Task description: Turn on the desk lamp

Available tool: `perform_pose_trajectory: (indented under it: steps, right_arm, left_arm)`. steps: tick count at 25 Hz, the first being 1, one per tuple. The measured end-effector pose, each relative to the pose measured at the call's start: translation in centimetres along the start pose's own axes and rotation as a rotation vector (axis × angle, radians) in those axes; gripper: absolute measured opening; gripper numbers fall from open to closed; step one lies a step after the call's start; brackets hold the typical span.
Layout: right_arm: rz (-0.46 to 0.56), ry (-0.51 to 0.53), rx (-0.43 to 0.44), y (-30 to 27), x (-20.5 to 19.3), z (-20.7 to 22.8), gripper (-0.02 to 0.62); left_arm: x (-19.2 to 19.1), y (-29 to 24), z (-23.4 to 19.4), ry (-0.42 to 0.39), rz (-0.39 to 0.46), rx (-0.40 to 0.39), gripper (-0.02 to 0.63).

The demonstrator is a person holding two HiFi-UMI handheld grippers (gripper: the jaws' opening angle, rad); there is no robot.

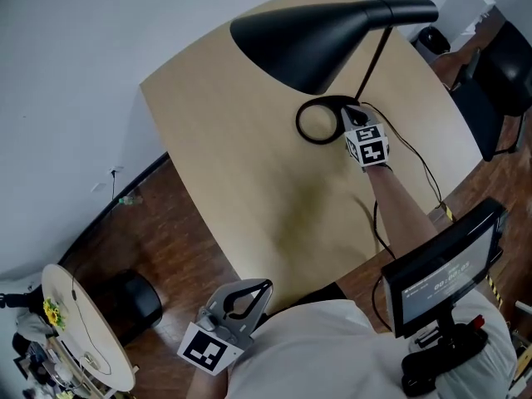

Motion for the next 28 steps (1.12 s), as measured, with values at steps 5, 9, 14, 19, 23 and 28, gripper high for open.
perform_pose_trajectory:
  steps: [5, 9, 14, 19, 23, 28]
  right_arm:
    - [-0.030, 0.002, -0.029, -2.2, -0.2, 1.4, 0.003]
    - [-0.060, 0.017, -0.023, -3.4, -1.4, 1.7, 0.003]
    - [-0.013, -0.035, -0.028, -3.4, -1.7, 1.5, 0.003]
    - [-0.012, -0.036, -0.015, -3.5, -1.8, 1.7, 0.003]
    - [0.004, -0.018, -0.004, -2.3, -0.9, 1.3, 0.003]
    - [0.060, -0.012, 0.012, 1.7, 0.3, -1.1, 0.003]
  left_arm:
    - [-0.4, -0.3, -0.8, 0.024, -0.025, 0.013, 0.017]
    - [-0.6, -0.5, -1.2, 0.035, -0.036, 0.016, 0.017]
    - [-0.8, -0.3, -1.6, 0.041, -0.036, 0.021, 0.017]
    - [-0.8, -0.5, -1.5, 0.028, -0.038, 0.014, 0.017]
    - [-0.9, 0.2, -1.2, 0.032, -0.036, 0.012, 0.017]
    - [-0.8, 1.2, -0.7, 0.014, -0.024, -0.002, 0.017]
Point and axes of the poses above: the fingertips, and each gripper's own axes: y backward along the fingers, z to its right, x out of its top, the point moved 6 cm from there along y, backward along the fingers, and after that the axes turned 4 degrees about x, right-handed, at the moved point
